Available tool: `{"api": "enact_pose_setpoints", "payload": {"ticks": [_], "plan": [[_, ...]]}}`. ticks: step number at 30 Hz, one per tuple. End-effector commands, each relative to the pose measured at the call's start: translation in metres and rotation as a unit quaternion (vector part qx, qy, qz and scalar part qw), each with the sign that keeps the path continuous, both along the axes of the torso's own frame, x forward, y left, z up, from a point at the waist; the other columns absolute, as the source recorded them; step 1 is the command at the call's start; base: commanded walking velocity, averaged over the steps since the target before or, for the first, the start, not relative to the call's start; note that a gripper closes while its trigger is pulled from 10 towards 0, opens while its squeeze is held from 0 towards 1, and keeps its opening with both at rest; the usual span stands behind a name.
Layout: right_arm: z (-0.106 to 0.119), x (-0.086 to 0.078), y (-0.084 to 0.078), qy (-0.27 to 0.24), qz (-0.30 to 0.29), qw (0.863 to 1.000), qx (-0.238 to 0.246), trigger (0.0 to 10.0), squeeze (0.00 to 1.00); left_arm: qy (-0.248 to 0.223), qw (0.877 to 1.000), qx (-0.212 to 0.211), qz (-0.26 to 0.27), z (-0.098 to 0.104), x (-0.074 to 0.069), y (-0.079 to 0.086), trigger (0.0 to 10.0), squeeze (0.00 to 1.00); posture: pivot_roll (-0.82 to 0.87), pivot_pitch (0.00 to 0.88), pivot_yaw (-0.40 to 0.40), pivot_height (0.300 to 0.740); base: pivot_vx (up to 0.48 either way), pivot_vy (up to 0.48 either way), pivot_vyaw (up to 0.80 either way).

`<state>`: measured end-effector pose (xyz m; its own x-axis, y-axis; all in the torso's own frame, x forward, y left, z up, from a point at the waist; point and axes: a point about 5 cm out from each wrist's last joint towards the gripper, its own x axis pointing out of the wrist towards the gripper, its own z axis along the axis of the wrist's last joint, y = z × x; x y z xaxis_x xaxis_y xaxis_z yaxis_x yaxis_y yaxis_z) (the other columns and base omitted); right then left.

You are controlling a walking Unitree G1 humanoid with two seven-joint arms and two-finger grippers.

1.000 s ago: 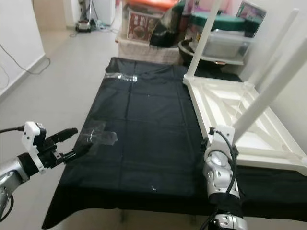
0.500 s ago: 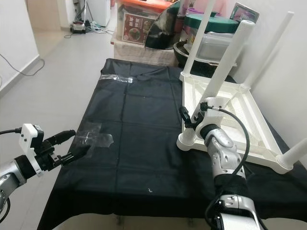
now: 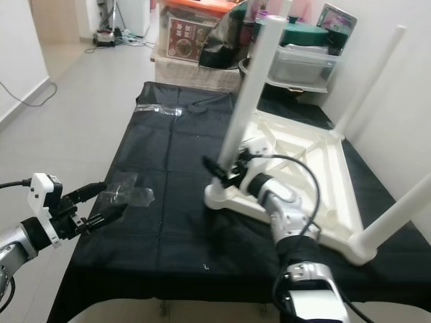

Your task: Building children table

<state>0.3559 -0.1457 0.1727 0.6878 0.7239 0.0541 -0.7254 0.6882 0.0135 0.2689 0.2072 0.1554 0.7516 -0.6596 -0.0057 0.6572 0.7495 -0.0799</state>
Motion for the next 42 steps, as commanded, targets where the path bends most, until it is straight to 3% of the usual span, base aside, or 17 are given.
{"api": "enact_pose_setpoints", "payload": {"ticks": [1,5,7,10,12,13,14,15,19,23,25,26,28,30,38,39,42], "plan": [[0.001,-0.012,0.024,-0.016,0.084,0.996,-0.002,8.4,0.0,0.008,1.0,-0.002,-0.004,-0.004,-0.001,-0.004,10.0,0.0,0.13,0.0,-0.168,0.74,0.0,0.0,0.0],[-0.001,-0.026,0.03,-0.023,0.115,0.993,0.005,7.3,0.0,0.009,1.0,-0.004,-0.007,-0.004,-0.002,-0.004,10.0,0.0,0.12,0.0,-0.162,0.74,0.0,0.0,0.0],[-0.007,-0.031,0.03,-0.019,0.099,0.995,-0.002,9.8,0.0,0.009,1.0,-0.006,-0.01,-0.003,-0.002,-0.004,10.0,0.0,0.11,0.0,-0.154,0.74,0.0,0.0,0.0],[-0.011,-0.031,0.029,-0.017,0.08,0.997,-0.005,9.7,0.0,0.01,1.0,-0.008,-0.013,-0.003,-0.002,-0.005,10.0,0.0,0.11,0.0,-0.154,0.74,0.0,0.0,0.0],[-0.015,-0.031,0.028,-0.015,0.056,0.998,-0.006,8.1,0.0,0.01,1.0,-0.009,-0.015,-0.003,-0.002,-0.005,10.0,0.0,0.1,0.0,-0.15,0.74,0.0,0.0,0.0],[-0.019,-0.029,0.027,-0.008,0.03,0.999,-0.01,4.0,0.0,0.01,1.0,-0.01,-0.016,-0.003,-0.002,-0.005,10.0,0.0,0.1,0.0,-0.15,0.74,0.0,0.0,0.0],[-0.019,-0.029,0.027,-0.008,0.03,0.999,-0.01,4.0,0.0,0.01,1.0,-0.01,-0.016,-0.003,-0.002,-0.005,10.0,0.0,0.1,0.0,-0.15,0.74,0.0,0.0,0.0],[-0.027,-0.023,0.022,0.012,-0.063,0.998,-0.022,0.9,0.0,0.011,1.0,-0.013,-0.018,-0.003,-0.002,-0.005,10.0,0.0,0.1,0.0,-0.149,0.74,0.0,0.0,0.0],[-0.033,-0.019,0.016,0.03,-0.128,0.991,-0.033,0.0,0.0,0.011,1.0,-0.014,-0.018,-0.003,-0.001,-0.005,10.0,0.0,0.09,0.0,-0.146,0.74,0.0,0.0,0.0],[-0.047,-0.016,-0.004,0.097,-0.29,0.951,-0.046,0.0,0.0,0.01,1.0,-0.016,-0.017,-0.002,-0.002,-0.004,10.0,0.0,0.09,0.0,-0.144,0.74,0.0,0.0,0.0],[-0.06,-0.023,-0.031,0.148,-0.443,0.883,-0.053,0.0,0.0,0.009,1.0,-0.018,-0.016,-0.002,-0.001,-0.004,10.0,0.0,0.08,0.0,-0.142,0.74,0.0,0.0,0.0],[-0.06,-0.023,-0.031,0.148,-0.443,0.883,-0.053,0.0,0.0,0.009,1.0,-0.018,-0.016,-0.002,-0.001,-0.004,10.0,0.0,0.08,0.0,-0.142,0.74,0.0,0.0,0.0],[-0.065,-0.035,-0.057,0.159,-0.555,0.814,-0.067,0.0,0.0,0.009,1.0,-0.018,-0.016,-0.002,-0.001,-0.004,10.0,0.0,0.08,0.0,-0.142,0.74,0.0,0.0,0.0],[-0.066,-0.043,-0.068,0.161,-0.602,0.779,-0.074,0.0,0.0,0.009,1.0,-0.018,-0.016,-0.002,-0.001,-0.004,10.0,0.0,0.08,0.0,-0.142,0.74,0.0,0.0,0.0],[-0.069,-0.074,-0.105,0.184,-0.686,0.694,-0.123,0.0,0.0,0.008,1.0,-0.02,-0.016,-0.002,-0.003,-0.003,10.0,0.0,0.07,0.0,-0.139,0.74,0.0,0.0,0.0],[-0.069,-0.075,-0.106,0.197,-0.682,0.693,-0.128,8.2,0.0,0.008,1.0,-0.021,-0.016,-0.002,-0.003,-0.003,10.0,0.0,0.06,0.0,-0.137,0.74,0.0,0.0,0.0],[-0.066,-0.075,-0.103,0.203,-0.67,0.702,-0.127,10.0,0.0,0.008,1.0,-0.022,-0.016,-0.001,-0.003,-0.003,10.0,0.0,0.06,0.0,-0.137,0.74,0.0,0.0,0.0]]}}
